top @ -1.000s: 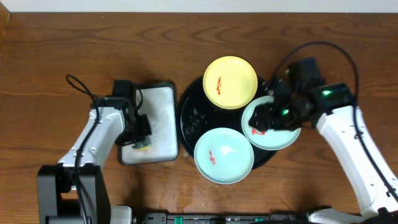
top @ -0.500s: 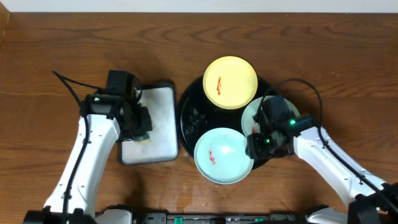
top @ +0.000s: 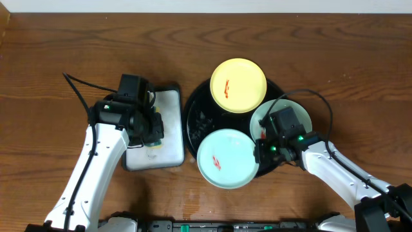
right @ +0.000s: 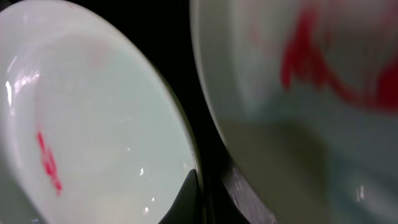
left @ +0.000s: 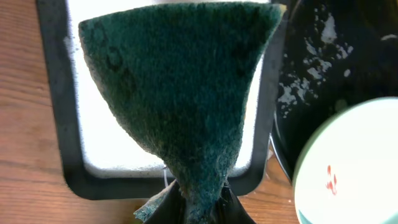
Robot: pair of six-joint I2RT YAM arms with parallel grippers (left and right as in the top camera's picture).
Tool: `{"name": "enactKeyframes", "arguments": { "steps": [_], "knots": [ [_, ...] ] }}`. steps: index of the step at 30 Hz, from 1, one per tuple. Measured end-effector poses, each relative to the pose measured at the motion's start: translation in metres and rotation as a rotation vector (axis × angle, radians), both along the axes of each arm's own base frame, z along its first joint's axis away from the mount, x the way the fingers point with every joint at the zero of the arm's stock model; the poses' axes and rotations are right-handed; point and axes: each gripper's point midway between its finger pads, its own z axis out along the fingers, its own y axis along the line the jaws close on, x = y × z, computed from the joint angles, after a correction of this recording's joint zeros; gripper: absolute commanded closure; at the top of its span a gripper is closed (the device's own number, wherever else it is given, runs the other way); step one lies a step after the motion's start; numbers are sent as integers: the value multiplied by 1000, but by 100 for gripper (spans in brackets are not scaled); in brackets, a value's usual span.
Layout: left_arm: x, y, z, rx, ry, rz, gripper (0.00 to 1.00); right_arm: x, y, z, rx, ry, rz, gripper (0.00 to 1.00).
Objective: Clean dirty plates on tray and stack at the side
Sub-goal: 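Carry the sponge to the front green plate held by the right gripper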
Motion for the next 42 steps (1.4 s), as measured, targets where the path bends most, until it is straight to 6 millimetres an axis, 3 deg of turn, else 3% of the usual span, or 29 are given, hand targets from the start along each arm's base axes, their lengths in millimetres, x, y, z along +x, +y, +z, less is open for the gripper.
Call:
{"name": "enactKeyframes", "arguments": {
  "steps": [5,8,15,21,26,30,42],
  "knots": [
    [2,-10,2,-52,-9,-29,92,35,4,14,0,-151,-26,99],
    [4,-15,3,-77,-17,-40,93,46,-3,16,-40,-188,-61,99],
    [11,-34,7,-121,-62,-93,93,43,-16,9,-86,-141,-162,99],
    [8,-58,10,-141,-79,-173,93,38,-7,0,-110,-126,-153,99],
    [12,-62,12,-152,-97,-166,93,40,4,-14,-110,-104,-132,99],
    [14,-67,13,-164,-105,-148,93,42,6,-14,-107,-102,-133,99],
    [9,-108,19,-199,-149,-251,93,53,8,-4,-118,-139,-104,99]
  ]
}}
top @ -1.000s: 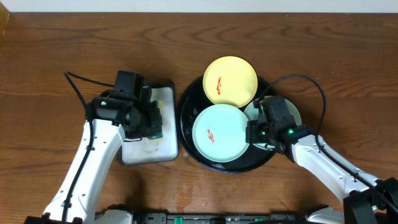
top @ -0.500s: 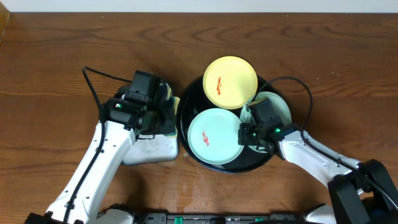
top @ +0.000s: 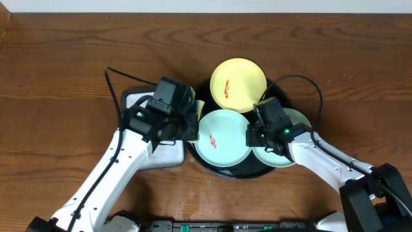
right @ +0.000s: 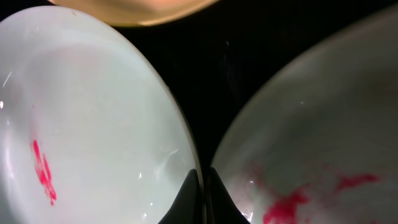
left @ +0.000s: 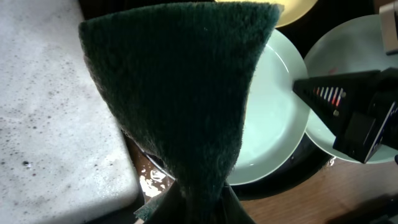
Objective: Clean dirty plates on tray and stack at the side
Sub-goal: 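Carry the sponge to the front green plate held by the right gripper, then scrub the front green plate with the sponge in the left gripper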
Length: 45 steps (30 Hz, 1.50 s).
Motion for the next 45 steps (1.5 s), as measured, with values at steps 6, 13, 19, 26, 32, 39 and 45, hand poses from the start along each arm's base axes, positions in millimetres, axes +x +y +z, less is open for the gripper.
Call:
{"name": "enactKeyframes", "arguments": {
  "steps": [6,13,19,26,32,39,45],
  "knots": [
    [0,-1,0,0,0,-2,92,7,6,8,10,-30,40,99],
    [0,0,0,5,-2,0,93,7,13,9,36,-37,85,99],
    [3,0,1,3,-16,2,93,15,3,-3,-48,-58,79,99],
    [6,-1,2,-7,-20,23,92,20,4,-13,-61,-45,83,99],
    [13,-10,-10,-10,7,56,92,16,-4,-12,-96,3,39,99],
    [7,-50,-58,20,112,19,93,13,-9,-12,-119,29,13,99],
    [1,-71,-110,52,231,80,92,12,-10,-12,-124,33,11,99]
  ]
}}
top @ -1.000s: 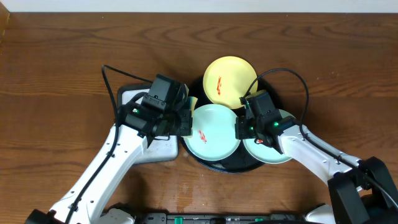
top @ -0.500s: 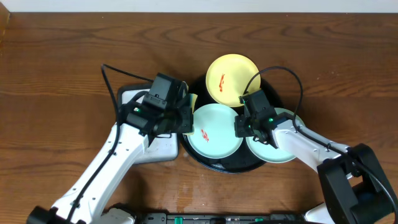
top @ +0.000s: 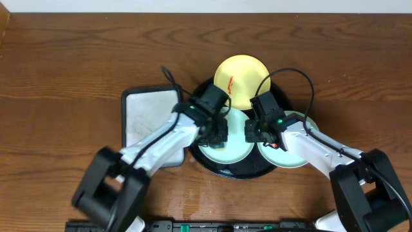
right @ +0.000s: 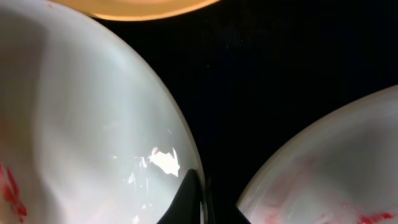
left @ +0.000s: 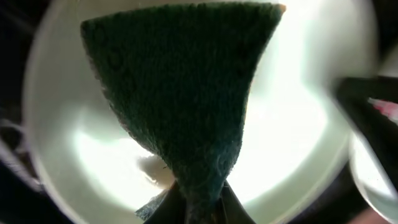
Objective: Clean dirty plates on tray and stack at the side
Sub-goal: 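Scrub the front green plate with the sponge in the left gripper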
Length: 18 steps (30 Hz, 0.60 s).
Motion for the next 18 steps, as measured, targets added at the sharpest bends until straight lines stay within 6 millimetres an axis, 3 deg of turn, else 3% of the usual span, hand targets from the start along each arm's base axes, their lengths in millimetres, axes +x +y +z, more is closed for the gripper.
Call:
{"name": "enactKeyframes", "arguments": {
  "steps": [2,11,18],
  "knots": [
    [1,-4,-10,-7,25,30,92,0,0,0,-1,1,-1,99],
    [9,-24,-20,-100,82,69,93,-2,-3,0,-16,10,-7,99],
    [2,-7,-20,9,160,102,93,-4,-4,0,-21,21,-7,99]
  ]
}}
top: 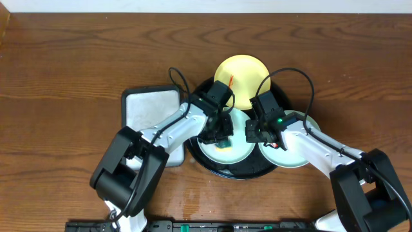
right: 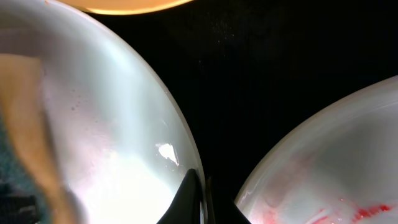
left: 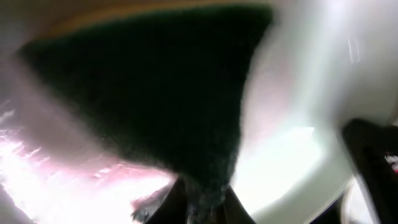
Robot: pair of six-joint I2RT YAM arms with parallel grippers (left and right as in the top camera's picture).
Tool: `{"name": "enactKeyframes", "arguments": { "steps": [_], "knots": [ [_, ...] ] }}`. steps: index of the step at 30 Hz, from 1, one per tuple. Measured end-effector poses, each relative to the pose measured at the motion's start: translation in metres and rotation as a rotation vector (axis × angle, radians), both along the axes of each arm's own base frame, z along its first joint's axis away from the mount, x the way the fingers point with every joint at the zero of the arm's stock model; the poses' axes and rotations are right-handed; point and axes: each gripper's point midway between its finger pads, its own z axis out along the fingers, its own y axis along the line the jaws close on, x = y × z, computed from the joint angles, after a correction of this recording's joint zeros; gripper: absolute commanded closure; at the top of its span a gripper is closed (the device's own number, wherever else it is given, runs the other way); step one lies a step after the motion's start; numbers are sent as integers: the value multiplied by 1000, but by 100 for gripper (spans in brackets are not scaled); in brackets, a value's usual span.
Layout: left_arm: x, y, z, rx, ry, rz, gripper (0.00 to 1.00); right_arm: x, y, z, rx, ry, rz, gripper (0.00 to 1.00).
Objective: Clean dirty plates on tray and stack at the side
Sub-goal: 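Scrub the front green plate with the sponge in the left gripper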
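A pale mint plate [top: 233, 147] lies in the middle of the round black tray [top: 239, 170]. My left gripper [top: 219, 133] is shut on a dark green sponge [left: 143, 93], which is pressed flat onto that plate [left: 298, 74]; a pink smear shows beside the sponge. My right gripper [top: 253, 136] is shut on the plate's right rim [right: 200, 186]. A second mint plate [right: 336, 162] with red stains sits to the right. The yellow plate [top: 243, 72], with a red mark, lies at the tray's back.
A dark rectangular tray of white foam [top: 145, 109] stands left of the black tray. Both arms cross over the black tray, and their cables loop above it. Bare wooden table [top: 64, 64] lies all around.
The sponge was just above the mint plate and now lies spread flat against it, with a pink smear beside it. Its edge now shows in the right wrist view. The right gripper keeps its hold.
First my left gripper held the sponge over the foam tray while my right gripper gripped the mint plate's rim at the tray's front. Then the plate lay in the tray's middle and the sponge was at its left. Later the sponge hung over the plate; now it touches.
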Motion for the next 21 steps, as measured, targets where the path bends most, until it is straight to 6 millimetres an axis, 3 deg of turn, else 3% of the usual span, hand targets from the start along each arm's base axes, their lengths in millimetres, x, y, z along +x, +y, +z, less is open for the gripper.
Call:
{"name": "enactKeyframes", "arguments": {
  "steps": [3,7,11,15,21],
  "knots": [
    [-10,29,1,141,63,14,93,0,0,0,1,3,1,99],
    [-3,54,6,265,52,11,92,-4,2,0,14,21,0,99],
    [9,59,7,300,-4,2,93,-7,4,-1,27,38,-6,99],
    [18,47,4,254,-39,-6,92,-8,5,0,34,44,-16,99],
    [21,-6,2,24,-38,-35,93,-6,2,0,21,35,-31,99]
  ]
}}
